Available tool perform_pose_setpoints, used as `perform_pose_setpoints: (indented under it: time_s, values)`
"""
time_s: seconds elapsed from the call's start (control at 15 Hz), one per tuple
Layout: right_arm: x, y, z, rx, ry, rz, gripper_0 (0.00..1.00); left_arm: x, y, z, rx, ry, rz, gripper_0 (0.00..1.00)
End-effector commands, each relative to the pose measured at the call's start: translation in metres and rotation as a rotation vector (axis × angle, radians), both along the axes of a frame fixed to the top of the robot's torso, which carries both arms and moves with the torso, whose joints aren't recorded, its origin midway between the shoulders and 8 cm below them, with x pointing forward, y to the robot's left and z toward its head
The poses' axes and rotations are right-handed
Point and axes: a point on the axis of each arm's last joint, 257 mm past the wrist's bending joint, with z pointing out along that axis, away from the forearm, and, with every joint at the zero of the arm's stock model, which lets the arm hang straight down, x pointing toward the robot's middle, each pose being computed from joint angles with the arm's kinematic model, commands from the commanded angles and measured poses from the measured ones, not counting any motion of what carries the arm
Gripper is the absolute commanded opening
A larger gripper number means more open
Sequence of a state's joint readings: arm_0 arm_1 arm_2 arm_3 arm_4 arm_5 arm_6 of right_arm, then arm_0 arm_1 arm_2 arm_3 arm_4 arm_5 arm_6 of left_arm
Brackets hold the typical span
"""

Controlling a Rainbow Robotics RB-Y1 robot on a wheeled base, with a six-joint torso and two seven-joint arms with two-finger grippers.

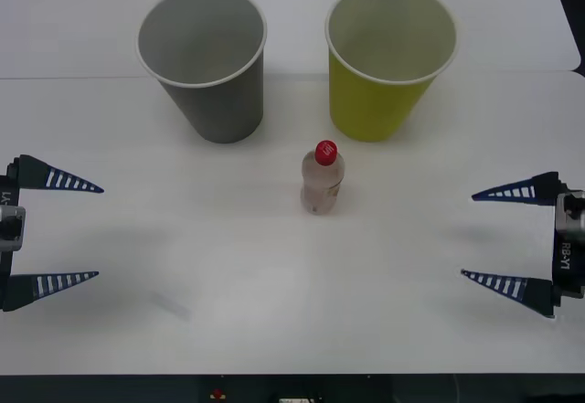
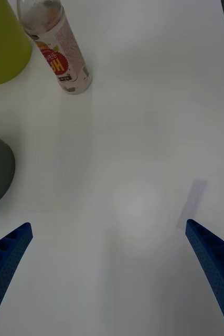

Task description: Put the can into the green bin and the plastic bottle into the gray bin

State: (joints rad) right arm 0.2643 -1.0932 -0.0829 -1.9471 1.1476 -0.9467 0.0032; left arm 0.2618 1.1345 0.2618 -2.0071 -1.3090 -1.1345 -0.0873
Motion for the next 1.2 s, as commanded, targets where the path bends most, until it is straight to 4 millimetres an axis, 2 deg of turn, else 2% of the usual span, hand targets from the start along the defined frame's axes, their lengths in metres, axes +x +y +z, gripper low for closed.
perform_pose_setpoints:
  time_s: [0.07,0.4,0.6,1.0,1.2]
  values:
    - [0.006,0.011,-0.004,0.028,-0.017,-0.009,1.0,0.0,0.0,0.0,0.0,0.0,0.0,1.0]
    - [0.023,0.033,-0.025,0.119,0.004,-0.02,1.0,0.0,0.0,0.0,0.0,0.0,0.0,1.0]
    - [0.033,0.045,-0.03,0.164,-0.007,-0.026,1.0,0.0,0.0,0.0,0.0,0.0,0.0,1.0]
    - [0.046,0.087,-0.052,0.275,-0.055,-0.052,1.0,0.0,0.0,0.0,0.0,0.0,0.0,1.0]
    - [0.058,0.101,-0.061,0.328,-0.077,-0.075,1.0,0.0,0.0,0.0,0.0,0.0,0.0,1.0]
